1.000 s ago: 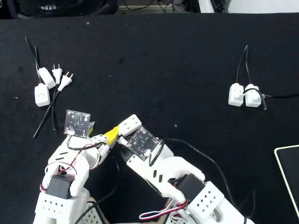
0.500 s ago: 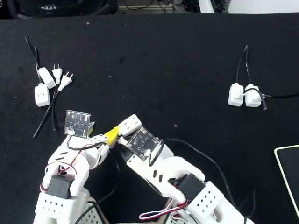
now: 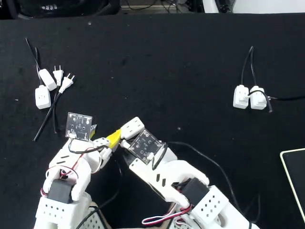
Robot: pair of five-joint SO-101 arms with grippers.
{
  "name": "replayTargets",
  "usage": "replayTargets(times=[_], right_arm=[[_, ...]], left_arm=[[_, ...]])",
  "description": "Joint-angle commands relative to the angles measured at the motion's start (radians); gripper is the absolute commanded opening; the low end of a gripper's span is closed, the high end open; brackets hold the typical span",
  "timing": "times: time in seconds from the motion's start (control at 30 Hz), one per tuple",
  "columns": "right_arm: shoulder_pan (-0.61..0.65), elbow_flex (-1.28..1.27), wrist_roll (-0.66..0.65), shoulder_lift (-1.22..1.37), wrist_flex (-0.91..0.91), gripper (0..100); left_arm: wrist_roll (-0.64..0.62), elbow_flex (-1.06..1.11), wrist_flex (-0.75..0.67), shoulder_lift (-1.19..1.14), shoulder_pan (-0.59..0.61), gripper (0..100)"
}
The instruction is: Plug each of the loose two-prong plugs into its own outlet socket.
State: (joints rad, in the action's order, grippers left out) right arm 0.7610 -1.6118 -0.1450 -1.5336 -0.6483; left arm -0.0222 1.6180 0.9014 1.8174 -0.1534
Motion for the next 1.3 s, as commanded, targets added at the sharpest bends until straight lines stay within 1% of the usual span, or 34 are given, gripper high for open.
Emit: replayTargets(times=[0.0,0.1,0.63,0.73,1.13,1.27], right_arm=[[-0.041,0.096,0.009,-0.036,0.011,1.0],[-0.041,0.09,0.043,-0.036,0.032,1.0],[-0.043,0.087,0.051,-0.028,0.034,1.0],[-0.043,0.087,0.083,-0.028,0.037,1.0],[-0.043,0.085,0.094,-0.03,0.038,1.0],[-0.043,0.054,0.094,-0.035,0.074,1.0]], left_arm=[[0.011,0.007,0.003,-0.011,-0.019,27],[0.009,0.008,0.003,-0.011,-0.019,27],[0.008,0.005,0.003,-0.009,-0.013,27],[0.008,0.005,0.003,-0.009,-0.013,27],[0.008,0.005,0.003,-0.009,-0.013,27],[0.008,0.004,0.003,-0.009,-0.013,27]])
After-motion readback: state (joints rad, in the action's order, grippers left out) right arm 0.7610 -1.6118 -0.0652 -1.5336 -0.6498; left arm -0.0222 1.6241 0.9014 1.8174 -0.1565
